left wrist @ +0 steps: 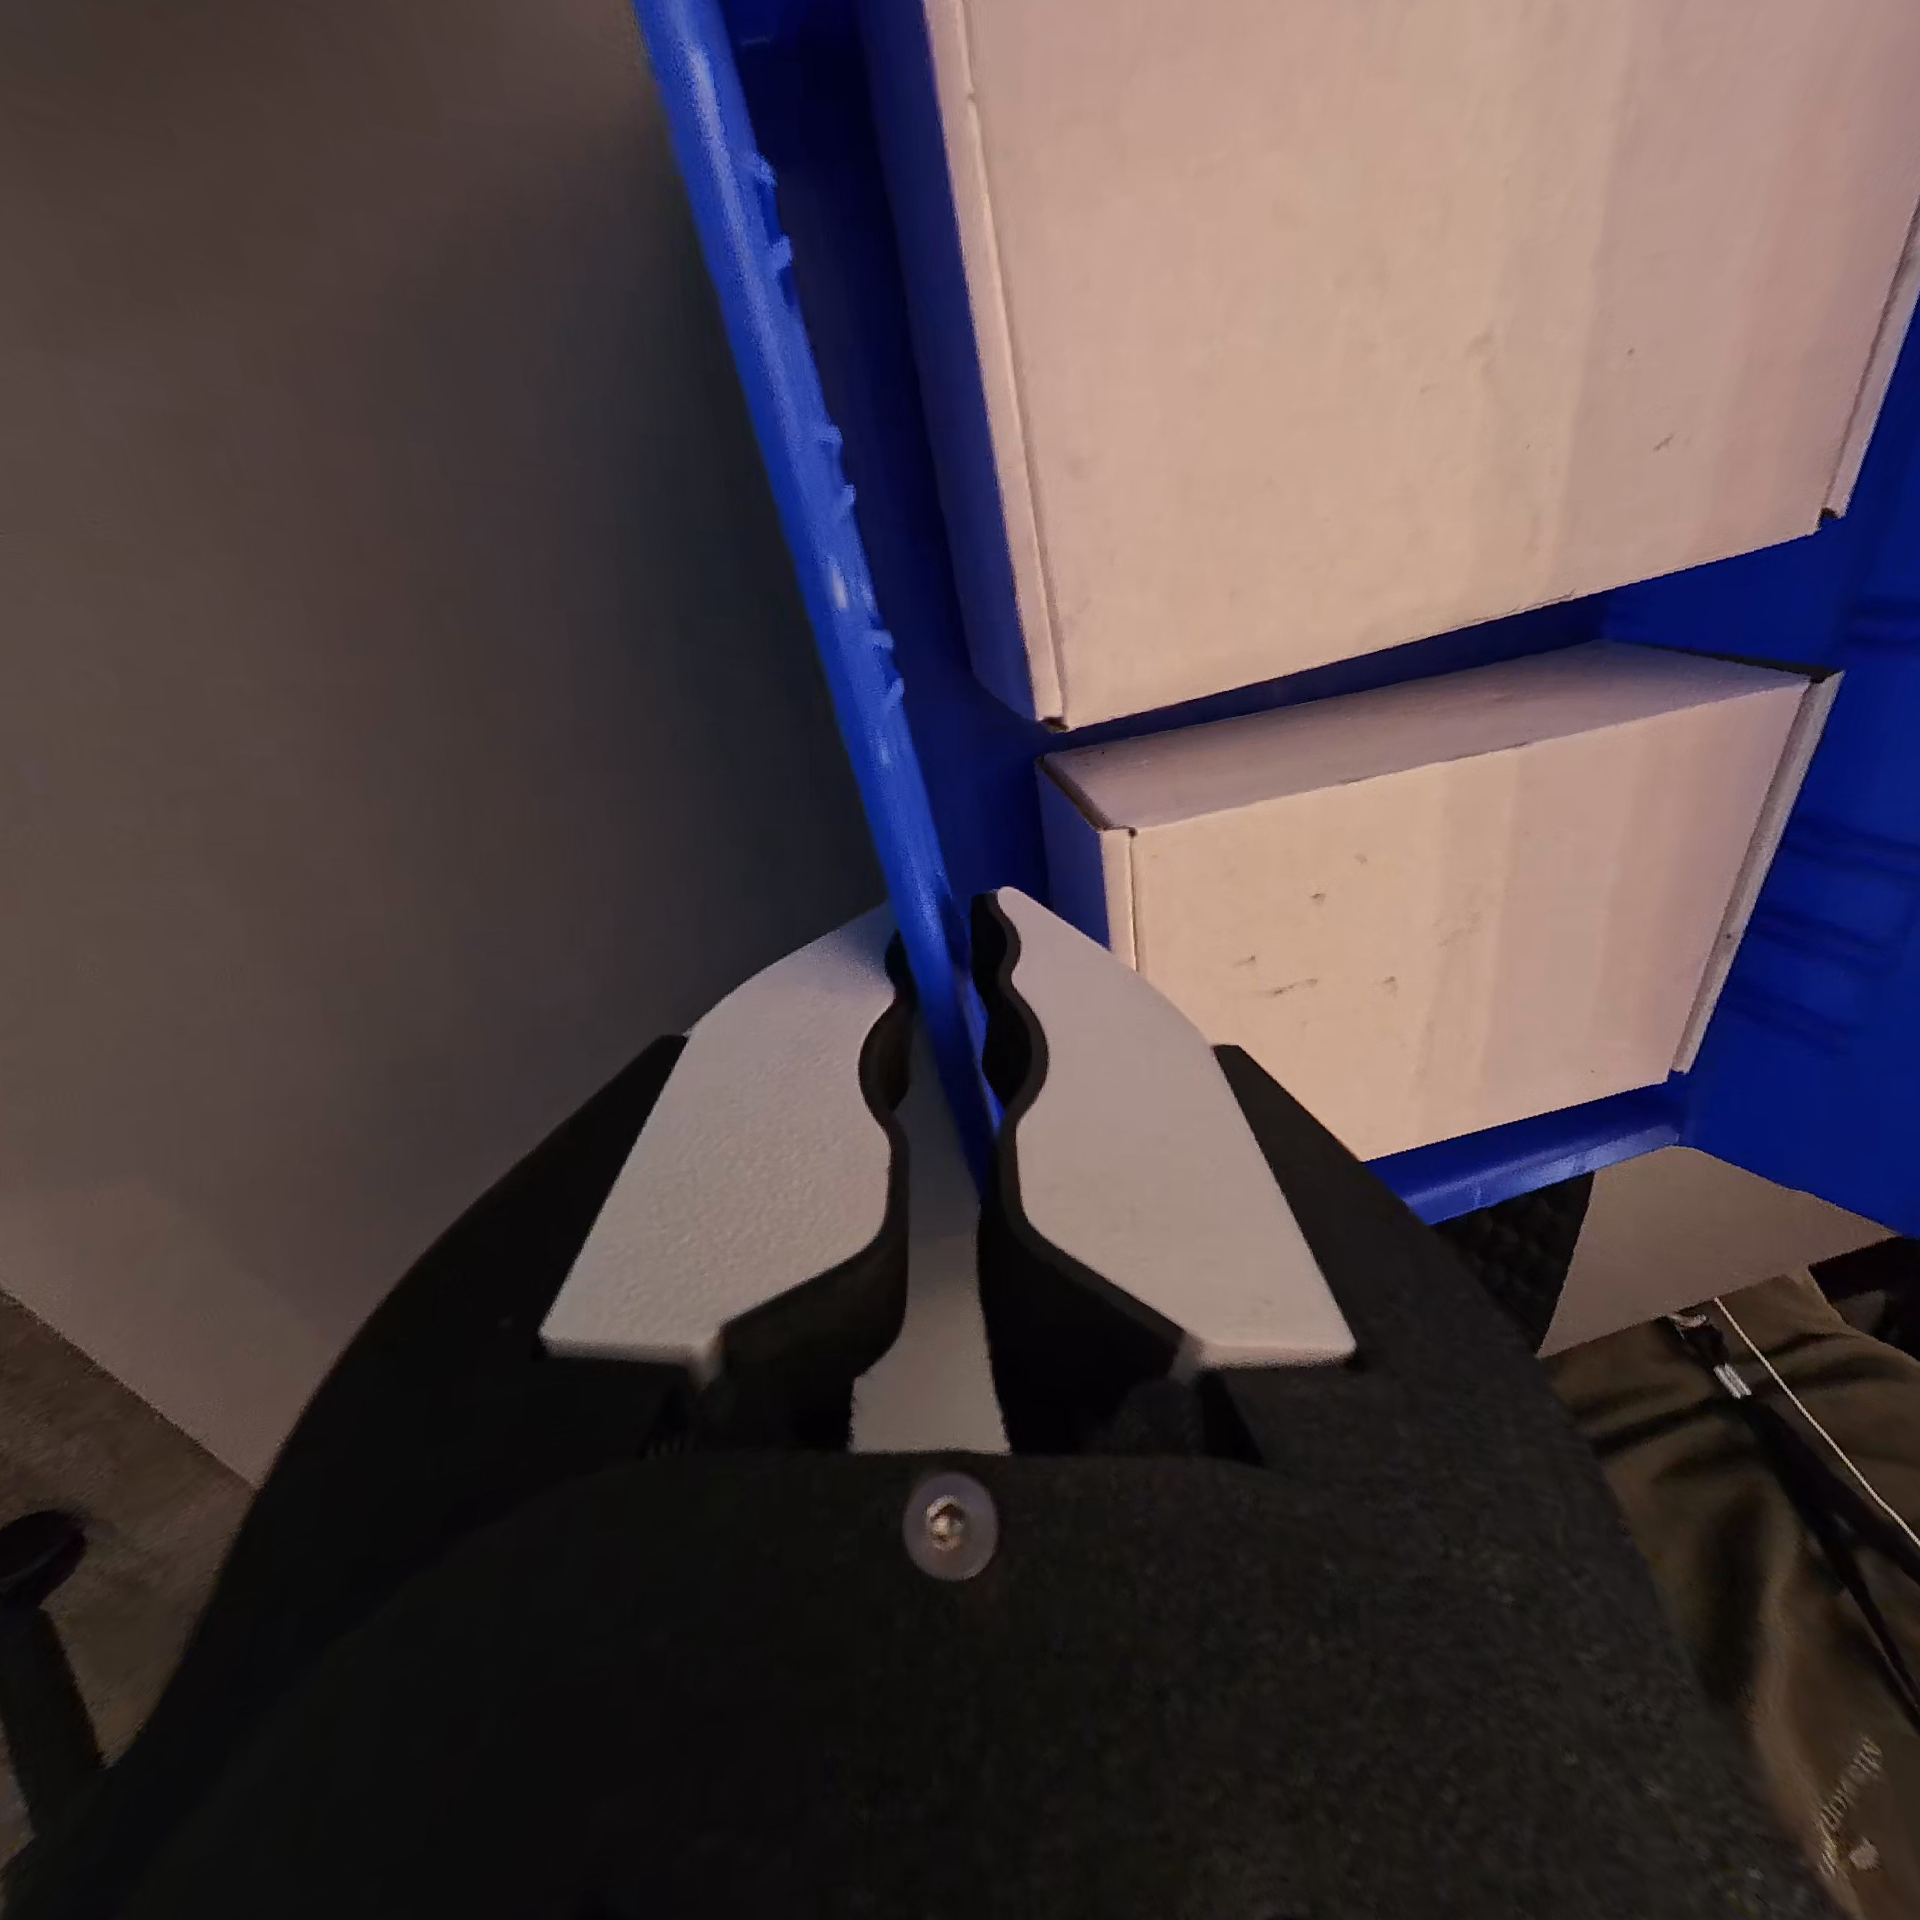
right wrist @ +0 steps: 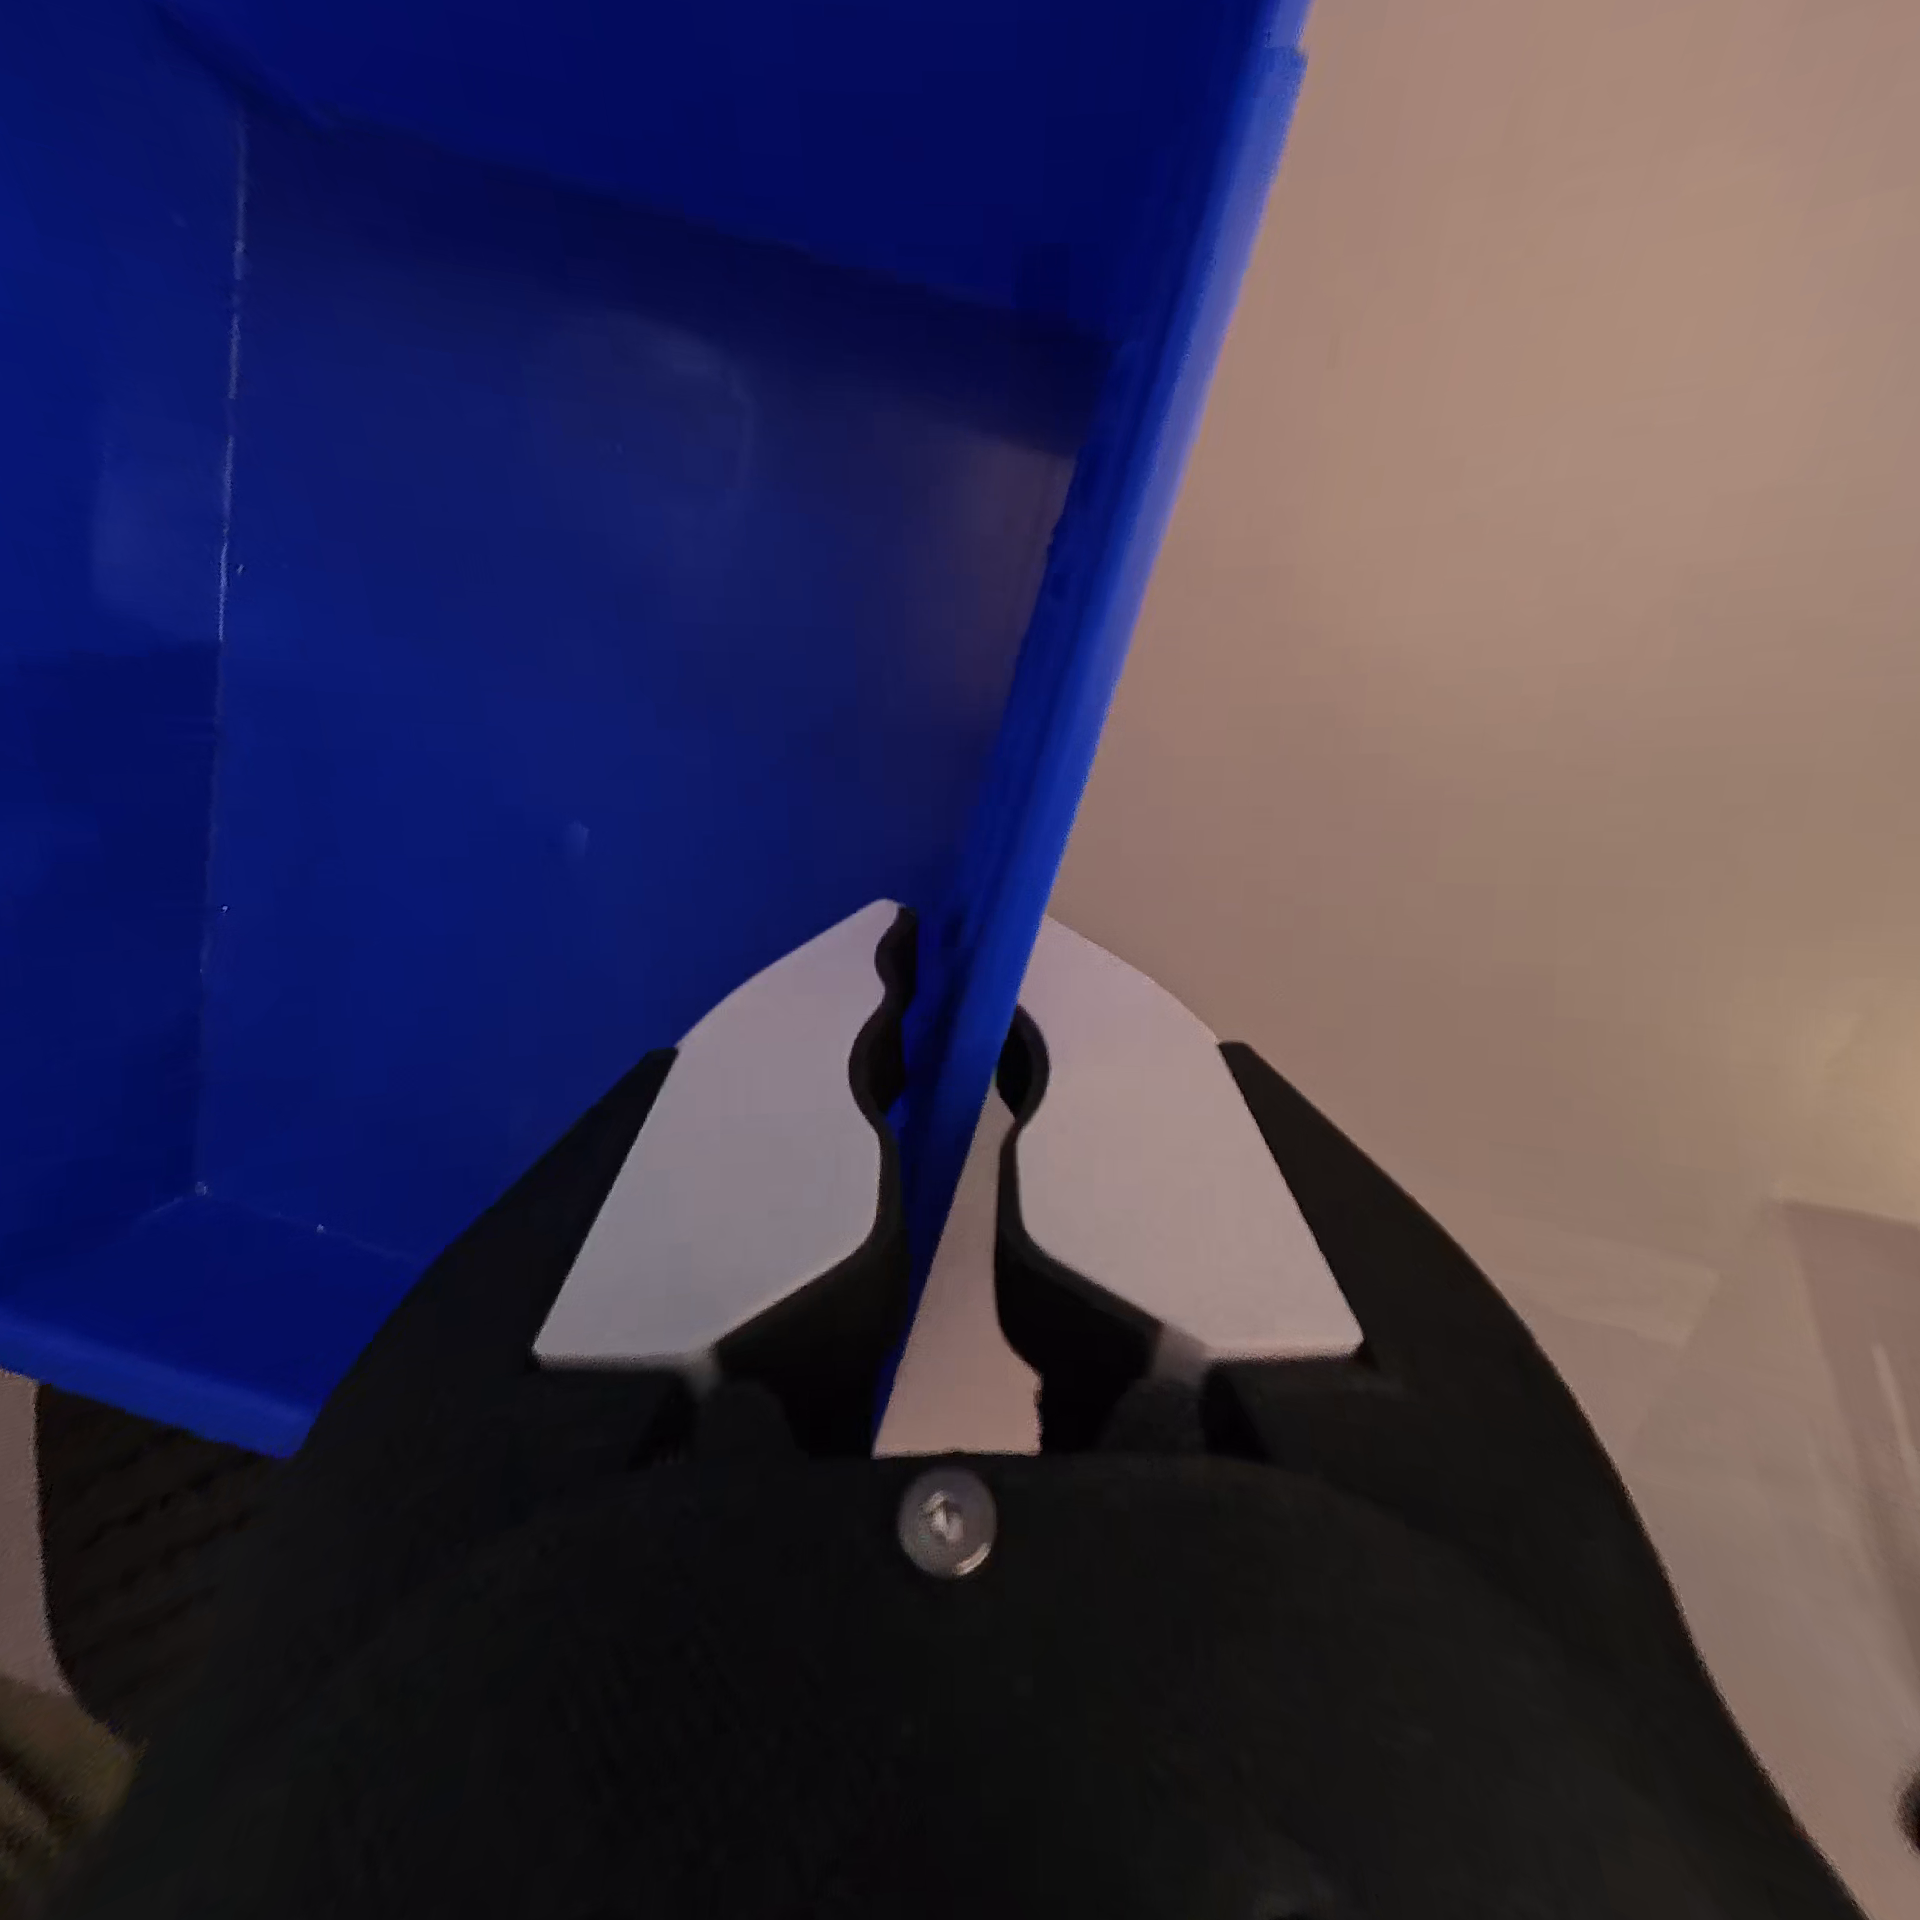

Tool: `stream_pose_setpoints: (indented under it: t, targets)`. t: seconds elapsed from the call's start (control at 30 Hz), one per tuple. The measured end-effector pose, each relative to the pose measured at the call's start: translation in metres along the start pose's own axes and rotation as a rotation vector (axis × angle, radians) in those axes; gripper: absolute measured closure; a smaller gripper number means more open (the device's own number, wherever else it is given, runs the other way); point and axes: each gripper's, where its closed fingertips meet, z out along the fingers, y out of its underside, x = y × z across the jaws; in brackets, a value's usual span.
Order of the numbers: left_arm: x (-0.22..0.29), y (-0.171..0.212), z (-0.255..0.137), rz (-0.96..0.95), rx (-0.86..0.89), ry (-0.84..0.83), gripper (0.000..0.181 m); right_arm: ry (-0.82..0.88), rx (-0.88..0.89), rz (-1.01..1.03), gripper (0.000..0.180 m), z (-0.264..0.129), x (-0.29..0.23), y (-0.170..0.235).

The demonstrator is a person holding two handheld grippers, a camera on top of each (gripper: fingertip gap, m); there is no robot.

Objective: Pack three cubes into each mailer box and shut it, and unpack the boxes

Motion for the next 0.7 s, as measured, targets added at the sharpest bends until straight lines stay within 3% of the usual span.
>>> stream_pose_setpoints:
  t: [0.13, 0.23, 0.3, 0.43, 0.57, 0.7]
  targets:
    - [0.003, -0.009, -0.019, 0.010, 0.138, 0.029, 0.149, -0.001, 0.177, 0.014, 0.152, -0.026, 0.000, -0.016]
    - [0.017, -0.019, -0.055, 0.100, 0.342, 0.052, 0.136, 0.075, 0.432, -0.002, 0.146, -0.072, 0.006, -0.039]
    - [0.027, -0.023, -0.085, 0.224, 0.503, -0.009, 0.121, 0.119, 0.652, -0.040, 0.143, -0.114, 0.003, -0.055]
    - [0.047, -0.021, -0.137, 0.494, 0.821, -0.293, 0.126, 0.196, 1.090, -0.038, 0.124, -0.201, -0.013, -0.073]
    - [0.077, -0.011, -0.163, 0.630, 1.029, -0.531, 0.120, 0.215, 1.439, -0.081, 0.116, -0.259, -0.041, -0.073]
    - [0.120, 0.002, -0.172, 0.642, 1.176, -0.425, 0.091, 0.163, 1.569, -0.238, 0.104, -0.277, -0.086, -0.079]
